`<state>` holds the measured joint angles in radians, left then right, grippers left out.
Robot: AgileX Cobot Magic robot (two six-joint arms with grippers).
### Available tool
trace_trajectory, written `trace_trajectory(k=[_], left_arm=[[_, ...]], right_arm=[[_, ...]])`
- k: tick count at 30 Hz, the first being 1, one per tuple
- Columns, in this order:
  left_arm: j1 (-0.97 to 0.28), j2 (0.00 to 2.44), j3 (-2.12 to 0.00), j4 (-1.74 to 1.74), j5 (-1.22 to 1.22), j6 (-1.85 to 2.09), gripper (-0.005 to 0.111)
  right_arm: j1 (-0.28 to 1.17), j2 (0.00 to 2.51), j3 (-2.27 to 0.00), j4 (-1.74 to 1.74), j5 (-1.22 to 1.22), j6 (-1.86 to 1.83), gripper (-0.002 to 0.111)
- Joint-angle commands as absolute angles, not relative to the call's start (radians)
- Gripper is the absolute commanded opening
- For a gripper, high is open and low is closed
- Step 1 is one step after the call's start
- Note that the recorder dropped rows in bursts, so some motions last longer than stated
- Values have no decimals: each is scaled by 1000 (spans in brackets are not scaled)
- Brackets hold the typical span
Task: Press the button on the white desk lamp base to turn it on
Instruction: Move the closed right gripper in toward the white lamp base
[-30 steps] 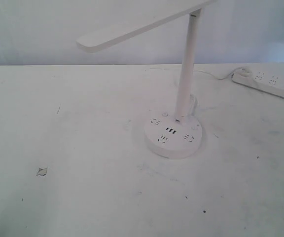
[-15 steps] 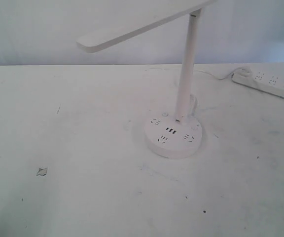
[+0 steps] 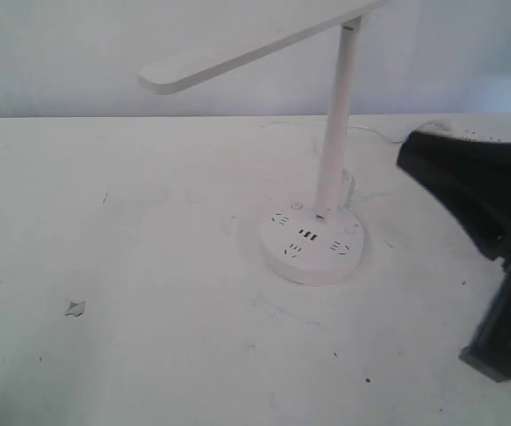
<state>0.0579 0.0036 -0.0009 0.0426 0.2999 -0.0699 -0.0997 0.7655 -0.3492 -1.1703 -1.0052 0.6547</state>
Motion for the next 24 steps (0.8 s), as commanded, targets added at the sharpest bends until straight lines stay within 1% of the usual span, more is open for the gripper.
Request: trace_trajectory(k=[1, 7, 15, 19, 24], left_arm=[[58, 0, 0, 35, 304, -71, 0], [58, 0, 0, 35, 304, -71, 0], [58, 0, 0, 35, 304, -71, 0], [58, 0, 0, 35, 304, -71, 0], [58, 0, 0, 35, 304, -71, 0]], right_arm=[[-100, 904, -358, -1216, -1047, 686, 0], [-82, 1028, -358, -1216, -1071, 686, 0], [47, 1174, -358, -1193, -855, 682, 0], [94, 1254, -360, -1029, -824, 675, 0], [110, 1339, -383, -818, -814, 675, 0]])
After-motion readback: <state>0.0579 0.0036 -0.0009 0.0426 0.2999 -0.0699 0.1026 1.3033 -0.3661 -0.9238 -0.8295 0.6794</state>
